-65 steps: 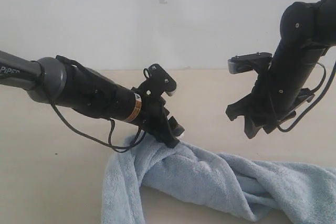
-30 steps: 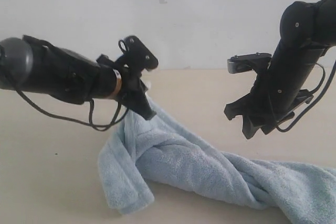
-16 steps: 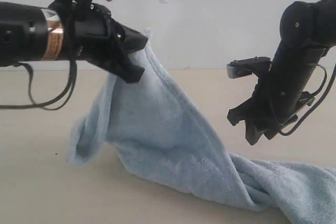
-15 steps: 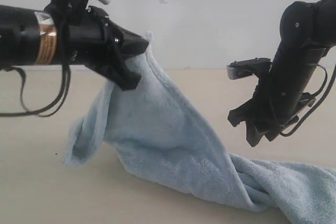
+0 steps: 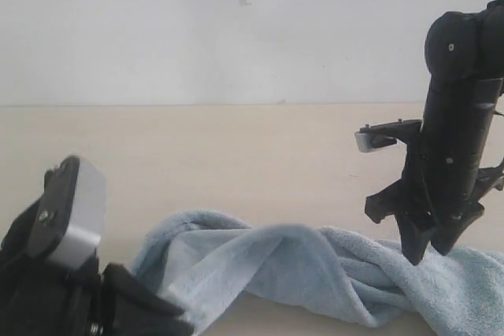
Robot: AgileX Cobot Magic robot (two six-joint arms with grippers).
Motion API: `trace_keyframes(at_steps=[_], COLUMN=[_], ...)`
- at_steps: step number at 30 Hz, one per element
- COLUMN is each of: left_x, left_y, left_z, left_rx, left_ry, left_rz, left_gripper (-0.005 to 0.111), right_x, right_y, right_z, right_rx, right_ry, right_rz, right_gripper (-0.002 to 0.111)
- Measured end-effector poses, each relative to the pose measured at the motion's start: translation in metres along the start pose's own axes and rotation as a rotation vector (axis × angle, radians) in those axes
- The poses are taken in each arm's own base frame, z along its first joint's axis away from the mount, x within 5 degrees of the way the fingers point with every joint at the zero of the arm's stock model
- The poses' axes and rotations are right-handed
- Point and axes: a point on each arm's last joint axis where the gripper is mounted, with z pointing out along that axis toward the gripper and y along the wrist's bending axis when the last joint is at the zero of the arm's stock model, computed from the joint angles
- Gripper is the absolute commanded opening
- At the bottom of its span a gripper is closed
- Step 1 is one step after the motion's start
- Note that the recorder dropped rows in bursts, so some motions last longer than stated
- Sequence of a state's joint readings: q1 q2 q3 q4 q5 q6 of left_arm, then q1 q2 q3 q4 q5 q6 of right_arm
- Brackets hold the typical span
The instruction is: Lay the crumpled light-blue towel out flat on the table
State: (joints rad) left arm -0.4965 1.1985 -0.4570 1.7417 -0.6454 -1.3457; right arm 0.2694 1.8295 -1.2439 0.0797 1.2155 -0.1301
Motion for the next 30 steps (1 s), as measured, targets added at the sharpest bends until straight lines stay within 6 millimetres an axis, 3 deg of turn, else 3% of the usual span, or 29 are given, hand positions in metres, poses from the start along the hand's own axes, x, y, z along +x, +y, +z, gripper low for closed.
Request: trace_keyframes(at_steps=[5, 10, 13, 17, 20, 26, 30], left_x=[0.023, 0.020, 0.016, 0.016, 0.017, 0.019, 0.019], left_y=[-0.011, -0.027, -0.037, -0.039, -0.033, -0.027, -0.027], left_z=[0.002, 0.000, -0.003, -0.004, -0.002, 0.000, 0.000], left_rx=[0.048, 0.224, 0.342, 0.353, 0.282, 0.220, 0.211], left_ry=[0.059, 0.053, 0.047, 0.045, 0.049, 0.052, 0.052], left_rz=[-0.187, -0.393, -0.428, -0.435, -0.436, -0.435, -0.437], left_gripper=[0.004, 0.004, 0.004, 0.005, 0.022, 0.073, 0.081], right_x=[0.026, 0.046, 0.054, 0.060, 0.060, 0.054, 0.048], right_y=[-0.001, -0.003, -0.003, -0.002, -0.002, 0.001, 0.014], right_z=[0.000, -0.014, -0.029, -0.041, -0.043, -0.044, -0.044], right_rx=[0.035, 0.105, 0.129, 0.136, 0.137, 0.113, 0.004], right_ry=[0.020, -0.051, -0.118, -0.173, -0.190, -0.257, -0.319], right_rz=[0.006, 0.031, 0.040, 0.040, 0.041, 0.017, -0.093], right_gripper=[0.042, 0.042, 0.042, 0.042, 0.042, 0.042, 0.042])
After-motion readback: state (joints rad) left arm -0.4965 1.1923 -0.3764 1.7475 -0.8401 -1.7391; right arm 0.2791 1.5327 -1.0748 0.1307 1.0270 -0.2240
